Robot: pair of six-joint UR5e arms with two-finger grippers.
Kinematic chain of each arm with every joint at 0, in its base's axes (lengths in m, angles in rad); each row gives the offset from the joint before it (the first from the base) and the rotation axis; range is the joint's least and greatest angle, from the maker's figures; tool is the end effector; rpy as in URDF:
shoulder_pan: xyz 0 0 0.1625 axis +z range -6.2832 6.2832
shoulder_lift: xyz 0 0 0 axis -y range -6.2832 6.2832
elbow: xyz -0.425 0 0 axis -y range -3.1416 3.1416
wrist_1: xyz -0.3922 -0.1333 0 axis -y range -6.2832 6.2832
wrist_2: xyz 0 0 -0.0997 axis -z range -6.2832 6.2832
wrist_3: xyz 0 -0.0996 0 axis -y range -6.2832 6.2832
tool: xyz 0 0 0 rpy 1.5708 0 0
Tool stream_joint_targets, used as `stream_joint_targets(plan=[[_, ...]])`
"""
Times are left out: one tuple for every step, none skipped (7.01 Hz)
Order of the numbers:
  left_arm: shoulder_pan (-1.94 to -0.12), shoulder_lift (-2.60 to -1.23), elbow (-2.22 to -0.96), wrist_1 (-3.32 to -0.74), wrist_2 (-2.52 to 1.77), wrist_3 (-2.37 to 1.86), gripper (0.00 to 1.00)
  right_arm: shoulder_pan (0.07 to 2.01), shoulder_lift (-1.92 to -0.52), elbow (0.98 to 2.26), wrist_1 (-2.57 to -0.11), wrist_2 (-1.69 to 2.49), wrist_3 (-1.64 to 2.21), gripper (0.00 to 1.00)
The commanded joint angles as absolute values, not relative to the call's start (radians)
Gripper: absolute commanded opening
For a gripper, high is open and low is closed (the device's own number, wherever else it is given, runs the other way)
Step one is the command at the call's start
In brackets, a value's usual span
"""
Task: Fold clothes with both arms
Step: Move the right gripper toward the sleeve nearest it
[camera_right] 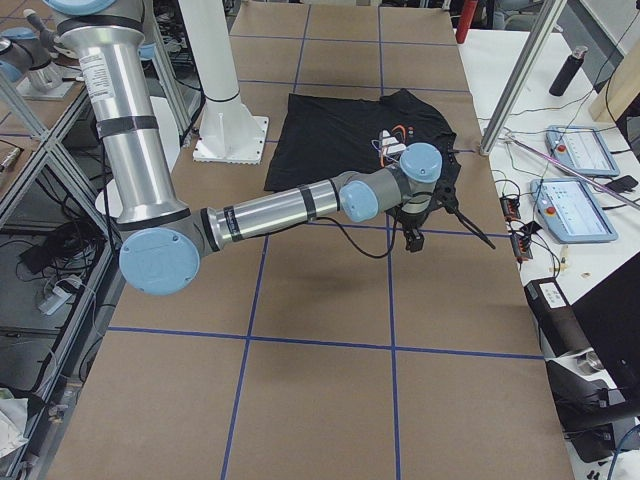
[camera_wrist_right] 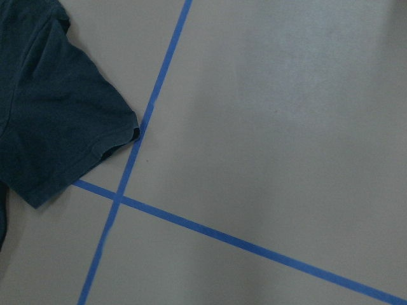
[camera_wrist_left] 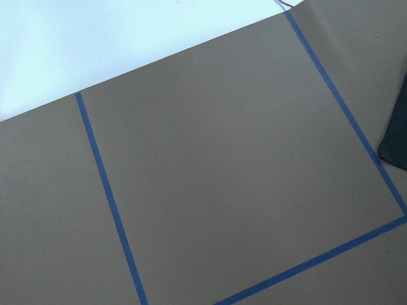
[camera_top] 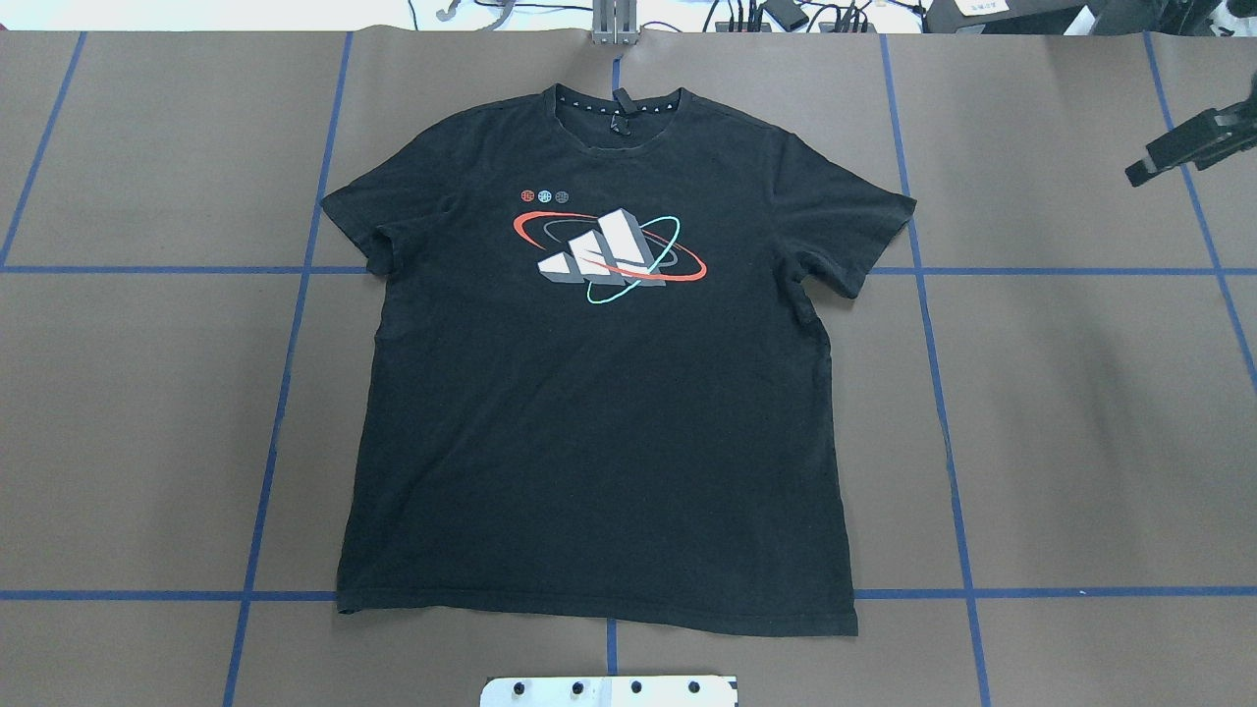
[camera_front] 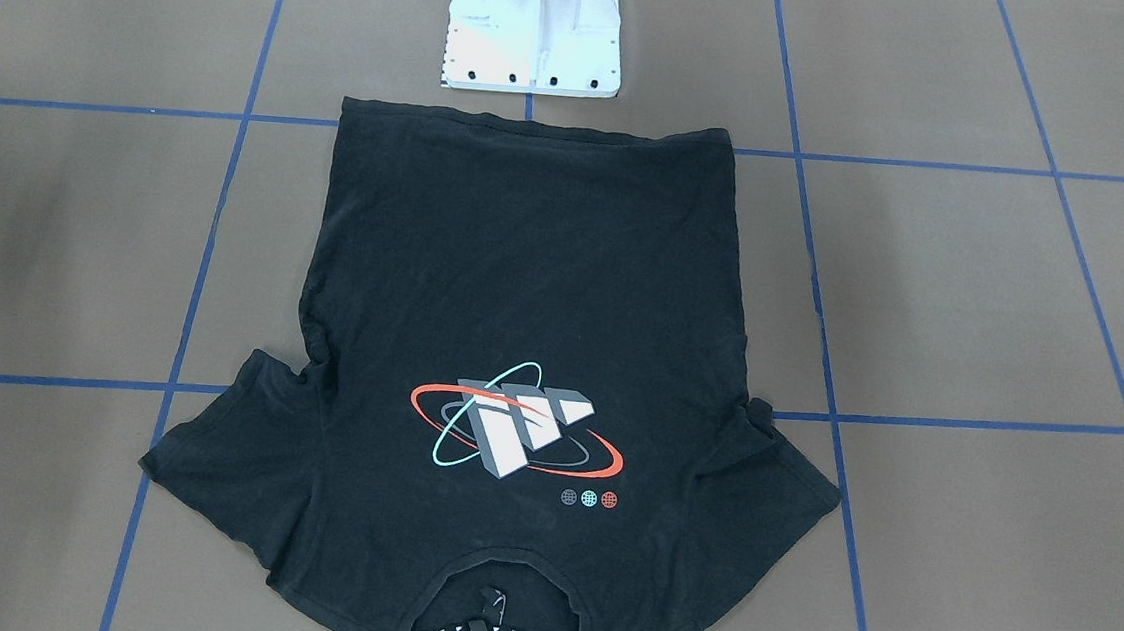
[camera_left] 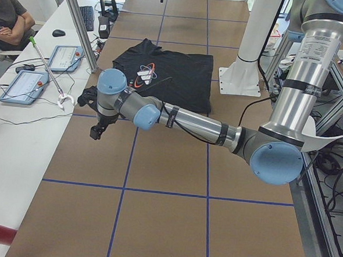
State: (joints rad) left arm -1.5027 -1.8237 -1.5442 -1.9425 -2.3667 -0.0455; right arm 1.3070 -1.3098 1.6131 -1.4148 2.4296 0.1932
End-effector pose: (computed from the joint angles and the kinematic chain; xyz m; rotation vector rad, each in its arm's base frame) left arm -0.0205 -0.6130 0.4874 0.5213 0.8028 0.2587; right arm -0.1011 -0.5964 0.4701 0.2286 -0.9201 -0.2624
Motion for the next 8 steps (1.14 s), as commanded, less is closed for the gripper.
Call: stream_joint_targets(plan=[[-1.499, -1.827, -1.441, -2.137, -2.367, -0.180, 1.00, 1.240, -1.212, 1.502, -1.337, 2.404, 0.219, 0.99], [-1.477, -1.825, -1.387, -2.275, -2.367, -0.309, 0.99, 1.211, -1.203, 1.458, -1.254, 2.396, 0.266, 0.99], [-1.454, -1.827, -1.370, -2.345, -2.364, -0.395, 0.99, 1.188, -1.171, 1.407, -1.197, 2.396, 0.331, 0.99], [-1.400, -1.827, -1.374, -2.348, -2.359, -0.432, 0.99, 1.151, -1.149, 1.373, -1.139, 2.373, 0.371, 0.99], [-1.393, -1.830, -1.371, -2.350, -2.359, -0.449, 0.99, 1.111, -1.116, 1.327, -1.091, 2.318, 0.400, 0.99], [-1.393, -1.832, -1.380, -2.350, -2.359, -0.463, 0.99, 1.082, -1.085, 1.295, -1.060, 2.263, 0.460, 0.98], [-1.391, -1.839, -1.384, -2.352, -2.359, -0.492, 0.99, 1.060, -1.047, 1.234, -1.013, 2.241, 0.506, 0.98], [-1.391, -1.842, -1.384, -2.352, -2.361, -0.492, 0.99, 1.042, -1.011, 1.160, -0.941, 2.214, 0.540, 0.98]])
